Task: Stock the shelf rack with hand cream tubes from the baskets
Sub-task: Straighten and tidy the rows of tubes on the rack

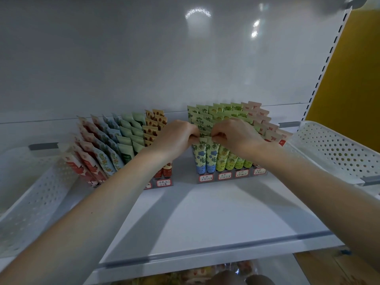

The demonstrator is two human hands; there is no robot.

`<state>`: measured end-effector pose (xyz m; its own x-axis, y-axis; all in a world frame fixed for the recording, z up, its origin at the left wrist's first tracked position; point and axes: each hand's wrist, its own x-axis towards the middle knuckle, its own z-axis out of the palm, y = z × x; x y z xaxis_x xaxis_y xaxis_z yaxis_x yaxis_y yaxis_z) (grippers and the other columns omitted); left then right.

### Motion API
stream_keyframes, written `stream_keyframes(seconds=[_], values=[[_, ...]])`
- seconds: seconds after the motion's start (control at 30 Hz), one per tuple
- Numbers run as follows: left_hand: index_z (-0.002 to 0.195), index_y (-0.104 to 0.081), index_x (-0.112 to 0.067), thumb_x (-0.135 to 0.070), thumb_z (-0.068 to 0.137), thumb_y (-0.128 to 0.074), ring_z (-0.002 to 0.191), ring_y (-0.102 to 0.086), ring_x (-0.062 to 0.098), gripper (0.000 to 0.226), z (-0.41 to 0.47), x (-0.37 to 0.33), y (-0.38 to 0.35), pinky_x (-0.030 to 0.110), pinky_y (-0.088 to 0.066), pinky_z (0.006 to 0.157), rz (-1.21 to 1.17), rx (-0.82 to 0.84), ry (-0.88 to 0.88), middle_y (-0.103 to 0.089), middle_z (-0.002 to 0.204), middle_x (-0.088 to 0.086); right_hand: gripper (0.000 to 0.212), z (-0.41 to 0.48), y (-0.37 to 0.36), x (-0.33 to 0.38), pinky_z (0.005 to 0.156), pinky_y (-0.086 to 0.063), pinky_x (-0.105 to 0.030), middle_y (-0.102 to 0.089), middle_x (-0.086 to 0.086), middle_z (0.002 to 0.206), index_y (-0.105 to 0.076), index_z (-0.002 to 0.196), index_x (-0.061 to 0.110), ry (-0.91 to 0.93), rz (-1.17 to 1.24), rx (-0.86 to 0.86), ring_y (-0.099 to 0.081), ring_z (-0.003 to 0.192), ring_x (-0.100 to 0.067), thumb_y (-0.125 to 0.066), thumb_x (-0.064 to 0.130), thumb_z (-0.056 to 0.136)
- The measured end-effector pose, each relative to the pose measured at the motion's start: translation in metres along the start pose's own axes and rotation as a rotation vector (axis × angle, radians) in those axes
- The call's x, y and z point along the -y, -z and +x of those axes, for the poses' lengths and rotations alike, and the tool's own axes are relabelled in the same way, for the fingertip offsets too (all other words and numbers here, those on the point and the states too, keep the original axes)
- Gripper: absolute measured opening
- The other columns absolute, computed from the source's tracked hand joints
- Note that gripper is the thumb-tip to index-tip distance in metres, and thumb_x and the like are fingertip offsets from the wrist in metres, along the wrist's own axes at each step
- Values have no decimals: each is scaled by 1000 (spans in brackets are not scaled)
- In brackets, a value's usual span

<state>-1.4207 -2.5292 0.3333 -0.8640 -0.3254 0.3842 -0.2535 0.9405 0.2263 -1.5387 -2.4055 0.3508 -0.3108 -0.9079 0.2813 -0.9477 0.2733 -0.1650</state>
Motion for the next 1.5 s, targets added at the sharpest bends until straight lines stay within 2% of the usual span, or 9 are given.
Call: stream_keyframes(seconds=[0.2, 0.47, 0.6, 0.73, 1.0, 1.17, 1.3, 1.4, 1.5], values=[[97, -70, -3, -6, 90, -58, 91, -62, 26, 14, 4, -1, 1, 29, -43, 74, 6, 34, 4, -69, 95, 11, 20, 0, -1, 0, 82, -49, -33, -67, -2, 110, -67, 106, 15, 5, -3, 3, -60, 101, -23, -51, 17, 94], [100, -69, -4, -13, 92, -58, 90, -61, 25, 17, 2, -2, 6, 34, -46, 76, 34, 80, -16, -68, 96, 10, 22, -1, 3, 1, 78, -45, -29, -65, -2, 109, -66, 109, 17, -11, -10, 21, -59, 99, -22, -49, 21, 95], [100, -66, -1, -12, 92, -56, 89, -60, 26, 16, 1, -3, 8, 33, -43, 73, 45, 81, -1, -66, 95, 12, 22, -1, 4, 2, 80, -49, -32, -66, -2, 109, -65, 109, 17, -17, -9, 27, -60, 98, -23, -49, 21, 96], [100, -66, -2, -12, 91, -57, 90, -60, 26, 16, 2, -3, 9, 36, -45, 77, 37, 79, 4, -66, 95, 13, 21, -1, 5, 3, 79, -50, -33, -66, -2, 106, -66, 107, 17, -20, -9, 27, -60, 96, -23, -48, 20, 96], [100, -68, -4, -8, 90, -59, 89, -61, 24, 14, 5, -4, 6, 31, -46, 76, 18, 81, 15, -67, 96, 11, 20, 0, 4, 3, 82, -50, -35, -66, -3, 108, -66, 108, 17, -25, -18, 46, -60, 97, -24, -51, 21, 95], [95, -70, -8, -1, 86, -61, 87, -61, 22, 15, 11, -11, 3, 32, -47, 79, -38, 91, -34, -64, 90, 6, 21, 1, 3, 2, 83, -50, -36, -66, -4, 108, -65, 109, 18, -45, -28, 53, -60, 98, -24, -52, 23, 94], [99, -70, -6, 6, 85, -58, 87, -62, 22, 22, 11, -5, 9, 32, -48, 79, -33, 154, -79, -64, 95, 10, 22, 1, 3, 3, 81, -49, -33, -66, -4, 109, -65, 110, 17, -48, -32, 52, -60, 99, -24, -51, 21, 94], [97, -71, -6, 7, 83, -60, 85, -63, 23, 22, 11, -3, 8, 33, -47, 76, -38, 122, -107, -64, 93, 9, 22, 2, 3, 6, 80, -49, -35, -66, -6, 107, -66, 108, 15, -49, -34, 61, -61, 97, -26, -50, 22, 95], [95, -72, -7, 3, 83, -63, 86, -60, 25, 18, 12, -8, 5, 38, -48, 77, -41, 106, -129, -64, 91, 9, 24, 2, 4, 8, 78, -51, -37, -67, -9, 103, -67, 106, 13, -63, -33, 67, -62, 94, -29, -50, 25, 95]])
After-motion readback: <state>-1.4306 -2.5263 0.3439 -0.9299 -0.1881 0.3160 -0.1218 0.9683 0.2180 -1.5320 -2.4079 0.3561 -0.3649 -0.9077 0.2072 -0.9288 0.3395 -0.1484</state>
